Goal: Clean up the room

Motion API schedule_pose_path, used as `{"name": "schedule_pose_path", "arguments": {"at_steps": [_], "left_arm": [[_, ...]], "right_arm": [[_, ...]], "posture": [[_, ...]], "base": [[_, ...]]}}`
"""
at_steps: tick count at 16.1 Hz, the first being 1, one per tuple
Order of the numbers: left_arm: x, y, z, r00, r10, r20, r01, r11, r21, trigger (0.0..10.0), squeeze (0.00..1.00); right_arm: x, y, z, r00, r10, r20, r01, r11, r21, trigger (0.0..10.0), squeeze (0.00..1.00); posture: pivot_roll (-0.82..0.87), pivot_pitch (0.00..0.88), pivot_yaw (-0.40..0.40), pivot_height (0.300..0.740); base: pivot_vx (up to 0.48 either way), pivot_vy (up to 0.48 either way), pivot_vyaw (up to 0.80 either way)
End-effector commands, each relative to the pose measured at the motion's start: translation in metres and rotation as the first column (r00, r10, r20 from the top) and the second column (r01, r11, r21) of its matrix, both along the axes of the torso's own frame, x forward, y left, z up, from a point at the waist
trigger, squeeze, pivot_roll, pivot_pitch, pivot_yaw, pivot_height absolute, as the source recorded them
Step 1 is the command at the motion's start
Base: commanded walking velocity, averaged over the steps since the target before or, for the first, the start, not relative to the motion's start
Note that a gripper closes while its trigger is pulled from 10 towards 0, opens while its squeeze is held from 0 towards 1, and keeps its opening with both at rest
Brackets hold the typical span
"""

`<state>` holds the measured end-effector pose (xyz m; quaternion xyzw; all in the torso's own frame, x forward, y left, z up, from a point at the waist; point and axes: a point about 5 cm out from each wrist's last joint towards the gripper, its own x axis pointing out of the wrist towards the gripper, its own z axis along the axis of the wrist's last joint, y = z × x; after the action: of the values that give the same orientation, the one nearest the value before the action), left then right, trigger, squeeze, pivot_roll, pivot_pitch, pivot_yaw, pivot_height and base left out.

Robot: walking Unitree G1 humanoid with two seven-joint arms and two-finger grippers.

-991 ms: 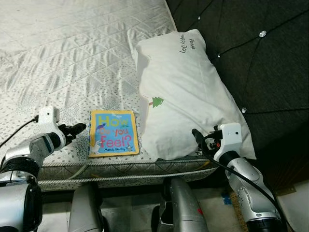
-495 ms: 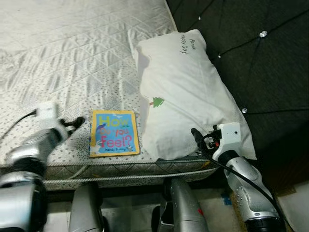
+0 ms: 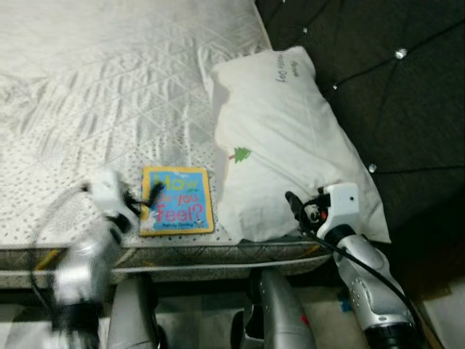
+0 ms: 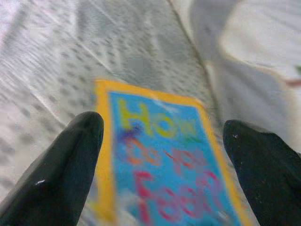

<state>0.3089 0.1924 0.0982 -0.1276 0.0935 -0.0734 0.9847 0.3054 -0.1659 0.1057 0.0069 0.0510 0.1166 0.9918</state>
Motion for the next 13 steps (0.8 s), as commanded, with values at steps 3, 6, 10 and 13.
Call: {"name": "schedule_pose_path", "arguments": {"at_steps": [3,6,10,13], "left_arm": [[-0.033,-0.023,-0.006,1.0,0.012,-0.025,-0.011,1.0,0.017,10.0,1.0],[-0.044,-0.036,-0.008,0.997,0.016,-0.072,-0.014,1.0,0.022,10.0,0.0],[-0.048,-0.033,-0.017,0.985,0.08,-0.153,-0.081,0.997,-0.001,10.0,0.0],[-0.052,-0.031,-0.024,0.967,0.103,-0.231,-0.116,0.992,-0.044,10.0,0.0]], "right_arm": [[0.001,-0.002,-0.002,1.0,-0.01,-0.003,0.011,1.0,0.011,10.0,0.0],[0.004,0.002,-0.002,1.0,-0.003,0.001,0.003,1.0,0.015,10.0,0.0],[-0.001,0.007,0.014,0.998,0.053,0.022,-0.055,0.996,0.069,10.0,0.0],[-0.013,0.006,0.015,0.992,0.126,0.025,-0.126,0.992,0.002,10.0,0.0]], "posture": [[-0.02,0.138,-0.136,0.567],[-0.01,0.14,-0.134,0.567],[-0.01,0.144,-0.124,0.567],[-0.02,0.15,-0.123,0.567]], "base": [[0.0,0.0,0.0],[0.0,0.0,0.0],[0.0,0.0,0.0],[0.0,0.0,0.0]]}}
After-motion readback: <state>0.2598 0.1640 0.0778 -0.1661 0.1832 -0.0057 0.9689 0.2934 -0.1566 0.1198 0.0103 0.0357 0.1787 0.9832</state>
